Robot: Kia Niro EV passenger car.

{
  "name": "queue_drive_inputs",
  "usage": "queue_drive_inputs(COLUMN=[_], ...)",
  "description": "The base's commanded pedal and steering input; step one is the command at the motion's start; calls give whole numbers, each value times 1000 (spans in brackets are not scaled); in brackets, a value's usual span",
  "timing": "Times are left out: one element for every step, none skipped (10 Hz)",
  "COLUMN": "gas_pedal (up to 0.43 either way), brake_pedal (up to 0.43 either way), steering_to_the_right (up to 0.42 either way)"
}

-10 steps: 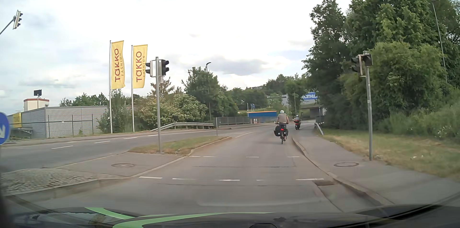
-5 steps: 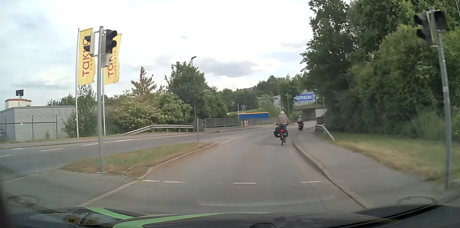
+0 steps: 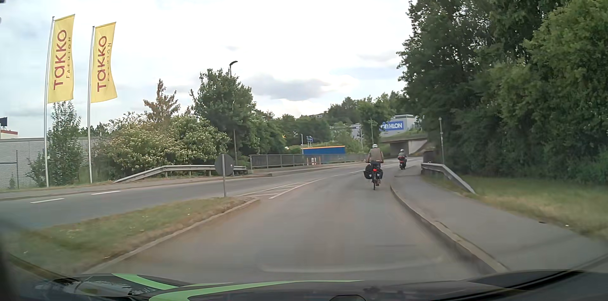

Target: Follow the waypoints while adhering to traffic rules and regulations

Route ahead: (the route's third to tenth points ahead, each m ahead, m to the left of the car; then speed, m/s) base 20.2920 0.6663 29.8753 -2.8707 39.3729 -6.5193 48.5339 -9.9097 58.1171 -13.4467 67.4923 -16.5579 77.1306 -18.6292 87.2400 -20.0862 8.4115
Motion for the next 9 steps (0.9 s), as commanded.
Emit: queue_drive_inputs(gas_pedal=[8,8,8,20,20,20,20,20,39], brake_pedal=[0,0,0,0,0,0,0,0,0], steering_to_the_right=[29,29,30,31,32,34,36,39,41])
